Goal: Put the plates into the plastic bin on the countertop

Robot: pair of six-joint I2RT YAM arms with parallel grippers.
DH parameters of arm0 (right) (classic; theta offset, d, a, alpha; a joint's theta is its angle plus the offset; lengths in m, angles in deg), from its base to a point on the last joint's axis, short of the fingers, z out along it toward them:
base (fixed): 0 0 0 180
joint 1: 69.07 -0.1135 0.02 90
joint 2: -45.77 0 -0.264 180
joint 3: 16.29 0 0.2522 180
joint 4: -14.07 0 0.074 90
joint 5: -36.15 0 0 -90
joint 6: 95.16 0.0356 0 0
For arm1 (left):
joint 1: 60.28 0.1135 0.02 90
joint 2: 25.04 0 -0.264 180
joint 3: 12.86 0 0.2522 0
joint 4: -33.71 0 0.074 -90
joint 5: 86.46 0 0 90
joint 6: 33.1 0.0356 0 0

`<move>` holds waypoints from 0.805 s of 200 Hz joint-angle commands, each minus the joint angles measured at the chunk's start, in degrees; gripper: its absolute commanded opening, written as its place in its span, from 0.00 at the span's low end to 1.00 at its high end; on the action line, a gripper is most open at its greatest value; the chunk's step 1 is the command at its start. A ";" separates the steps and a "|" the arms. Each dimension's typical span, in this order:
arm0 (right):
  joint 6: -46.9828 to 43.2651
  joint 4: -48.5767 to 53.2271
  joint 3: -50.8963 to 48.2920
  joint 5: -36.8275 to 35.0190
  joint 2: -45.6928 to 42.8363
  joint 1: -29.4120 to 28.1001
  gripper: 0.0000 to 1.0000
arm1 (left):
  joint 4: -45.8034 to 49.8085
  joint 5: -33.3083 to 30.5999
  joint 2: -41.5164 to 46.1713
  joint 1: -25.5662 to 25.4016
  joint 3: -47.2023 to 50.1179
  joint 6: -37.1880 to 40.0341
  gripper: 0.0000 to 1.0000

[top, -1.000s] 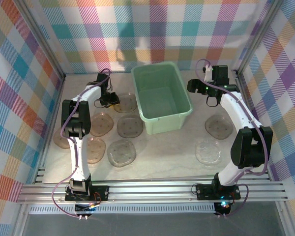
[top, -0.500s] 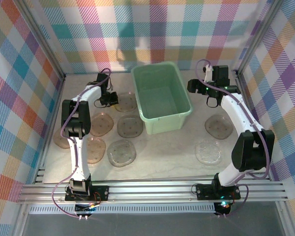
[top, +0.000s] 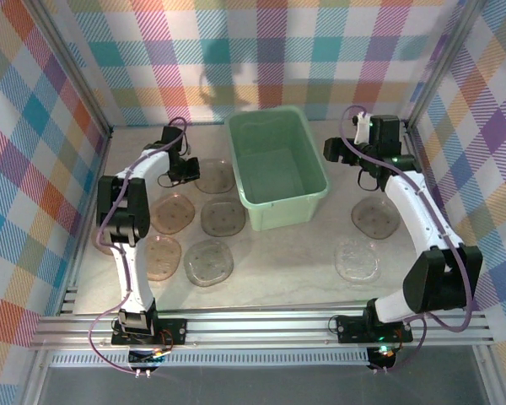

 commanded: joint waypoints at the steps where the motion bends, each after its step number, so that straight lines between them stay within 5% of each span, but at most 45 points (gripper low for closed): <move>1: 0.68 0.36 -1.41 1.74 -3.91 -1.36 0.90 | -1.60 -4.14 6.34 -0.46 3.02 -1.34 0.00; 54: 3.69 3.81 -0.60 12.28 -8.98 -1.45 0.89 | -3.94 -10.56 18.22 -0.11 7.96 -2.85 0.00; 105: 8.29 3.15 -2.19 22.34 -14.63 -2.12 0.87 | 1.44 -16.12 28.68 -0.34 2.24 0.07 0.00; 127: 8.62 1.99 -1.39 23.53 -14.81 -4.26 0.86 | 1.30 -14.03 32.77 -0.71 1.93 -0.35 0.00; 161: 7.78 4.46 4.75 23.74 -10.13 -8.83 0.82 | -0.08 -2.11 34.28 -1.84 0.61 2.00 0.00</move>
